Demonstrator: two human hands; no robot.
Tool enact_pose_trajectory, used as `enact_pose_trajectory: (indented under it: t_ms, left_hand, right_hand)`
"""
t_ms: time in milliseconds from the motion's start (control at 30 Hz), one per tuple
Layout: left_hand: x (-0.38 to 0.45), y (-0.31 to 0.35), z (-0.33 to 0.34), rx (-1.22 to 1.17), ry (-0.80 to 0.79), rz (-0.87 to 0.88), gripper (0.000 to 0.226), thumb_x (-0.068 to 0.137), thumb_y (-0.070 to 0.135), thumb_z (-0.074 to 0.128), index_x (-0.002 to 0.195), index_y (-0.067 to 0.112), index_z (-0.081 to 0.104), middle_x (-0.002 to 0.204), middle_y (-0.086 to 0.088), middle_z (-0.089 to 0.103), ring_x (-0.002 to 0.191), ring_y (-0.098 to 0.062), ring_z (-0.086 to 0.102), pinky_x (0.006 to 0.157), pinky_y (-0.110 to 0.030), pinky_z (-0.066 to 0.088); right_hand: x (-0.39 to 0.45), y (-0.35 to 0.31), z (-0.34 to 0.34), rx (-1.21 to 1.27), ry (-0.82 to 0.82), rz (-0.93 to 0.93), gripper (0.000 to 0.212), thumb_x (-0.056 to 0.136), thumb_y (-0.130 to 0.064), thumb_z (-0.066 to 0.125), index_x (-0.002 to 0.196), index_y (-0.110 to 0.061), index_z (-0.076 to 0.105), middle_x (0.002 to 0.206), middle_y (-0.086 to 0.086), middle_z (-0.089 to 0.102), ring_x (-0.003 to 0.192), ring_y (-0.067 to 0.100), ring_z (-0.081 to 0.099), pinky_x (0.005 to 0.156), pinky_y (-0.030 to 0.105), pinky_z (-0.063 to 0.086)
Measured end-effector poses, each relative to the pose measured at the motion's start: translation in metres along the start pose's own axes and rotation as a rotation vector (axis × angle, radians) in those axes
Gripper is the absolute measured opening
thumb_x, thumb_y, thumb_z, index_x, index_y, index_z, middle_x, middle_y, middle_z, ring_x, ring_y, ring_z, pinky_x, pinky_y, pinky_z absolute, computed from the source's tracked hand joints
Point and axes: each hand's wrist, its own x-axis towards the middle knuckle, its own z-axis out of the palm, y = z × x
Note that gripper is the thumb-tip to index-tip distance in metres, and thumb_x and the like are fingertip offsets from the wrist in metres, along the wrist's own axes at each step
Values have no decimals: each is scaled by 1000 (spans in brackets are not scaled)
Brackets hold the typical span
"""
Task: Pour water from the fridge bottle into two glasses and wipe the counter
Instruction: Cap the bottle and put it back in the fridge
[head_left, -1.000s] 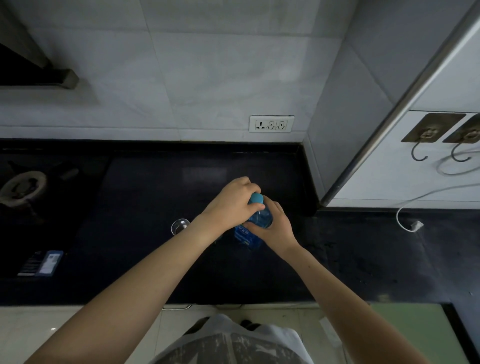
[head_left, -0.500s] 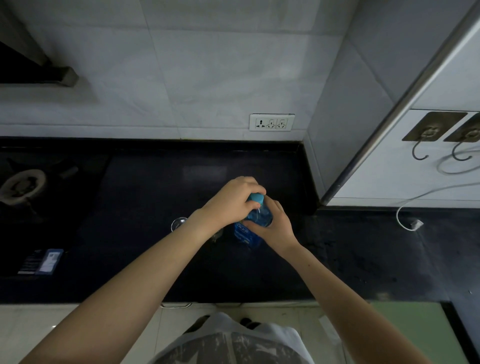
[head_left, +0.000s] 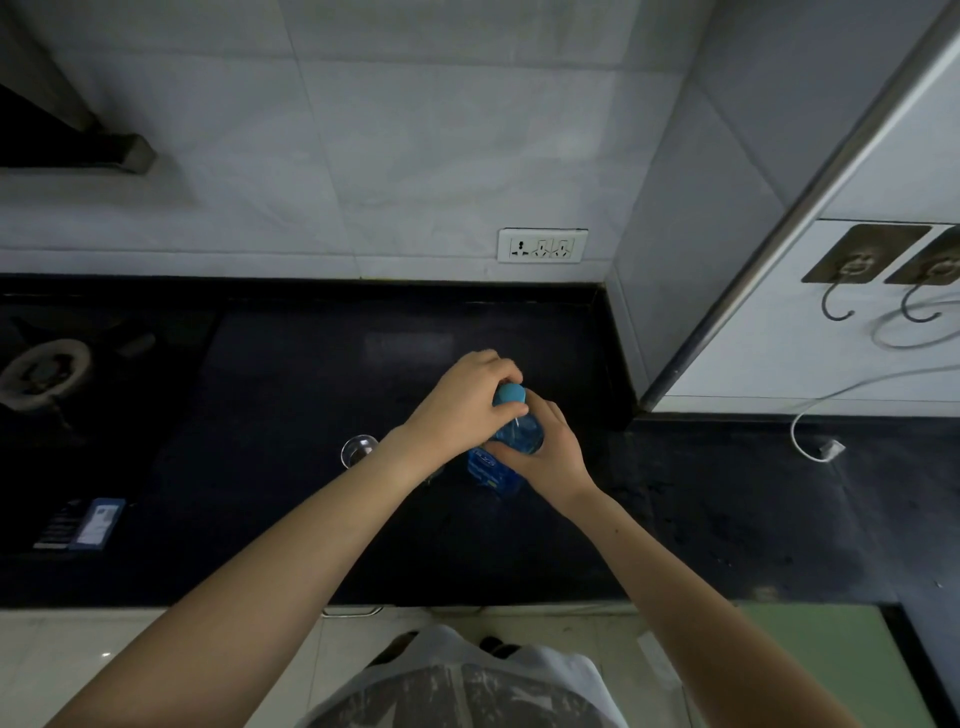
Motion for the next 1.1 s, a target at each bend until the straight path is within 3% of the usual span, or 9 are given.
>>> enact_pose_trajectory:
  t_ms: [167, 267, 333, 433, 600, 667, 767, 967, 1100]
  left_hand:
    - [-3, -3, 3, -75, -60, 28, 53, 83, 24, 67, 133, 24, 50, 129, 6, 53, 119, -9, 42, 97, -22, 34]
    - [-2, -3, 5, -42, 16, -11, 45, 82, 32, 71, 123, 21, 54, 114, 6, 55, 109, -9, 47, 94, -27, 42]
    - [-2, -4, 6, -91, 32, 4, 35, 83, 20, 69, 117, 22, 58, 109, 10, 60, 103, -6, 50, 94, -29, 45]
    - [-3, -5, 3, -180, -62, 30, 50, 81, 2, 59, 126, 25, 55, 119, 12, 59, 113, -3, 46, 96, -21, 37]
    - [-2, -3, 4, -80, 19, -20, 51, 81, 32, 72, 127, 24, 51, 112, 7, 56, 106, -7, 47, 94, -28, 43]
    - [-3, -4, 5, -107, 52, -5, 40, 82, 25, 71, 119, 23, 56, 106, 10, 61, 101, -5, 52, 93, -29, 46]
    - [-4, -6, 3, -229, -37, 8, 42, 84, 5, 63, 120, 25, 58, 114, 14, 62, 109, -1, 51, 96, -21, 42]
    - [-4, -5, 8, -90, 38, -31, 49, 80, 33, 72, 124, 23, 53, 111, 7, 55, 105, -8, 46, 93, -28, 43]
    - [-6, -9, 8, -169, -10, 24, 45, 84, 6, 64, 123, 27, 56, 117, 14, 61, 112, -5, 50, 99, -27, 40]
  right_hand:
    - [0, 0, -1, 8, 0, -16, 75, 76, -28, 81, 141, -25, 43, 126, -12, 48, 109, -7, 49, 82, 7, 43]
    - [0, -1, -1, -5, 3, -21, 76, 76, -29, 81, 142, -27, 43, 126, -13, 48, 108, -6, 50, 84, 9, 43]
    - [0, -1, -1, 10, -1, -17, 77, 76, -29, 82, 142, -28, 42, 125, -14, 48, 108, -7, 50, 82, 7, 41]
    - [1, 1, -1, 28, -2, -13, 76, 75, -29, 82, 141, -27, 43, 126, -12, 48, 111, -3, 51, 87, 13, 42]
    - [0, 2, 1, 7, 2, -9, 79, 76, -30, 81, 144, -26, 40, 129, -11, 48, 114, 2, 51, 88, 13, 45]
    - [0, 1, 0, 19, 0, -7, 79, 76, -27, 81, 144, -27, 40, 128, -11, 47, 113, 1, 51, 83, 8, 44]
    - [0, 1, 0, 37, -2, -11, 76, 76, -26, 82, 141, -28, 43, 126, -11, 49, 112, 1, 52, 89, 16, 47]
    - [0, 0, 0, 25, -3, -1, 79, 76, -28, 82, 143, -27, 41, 128, -10, 48, 114, 3, 51, 85, 11, 42]
    - [0, 0, 0, 37, -3, 1, 75, 75, -26, 82, 139, -29, 44, 125, -10, 49, 110, 1, 52, 90, 17, 45]
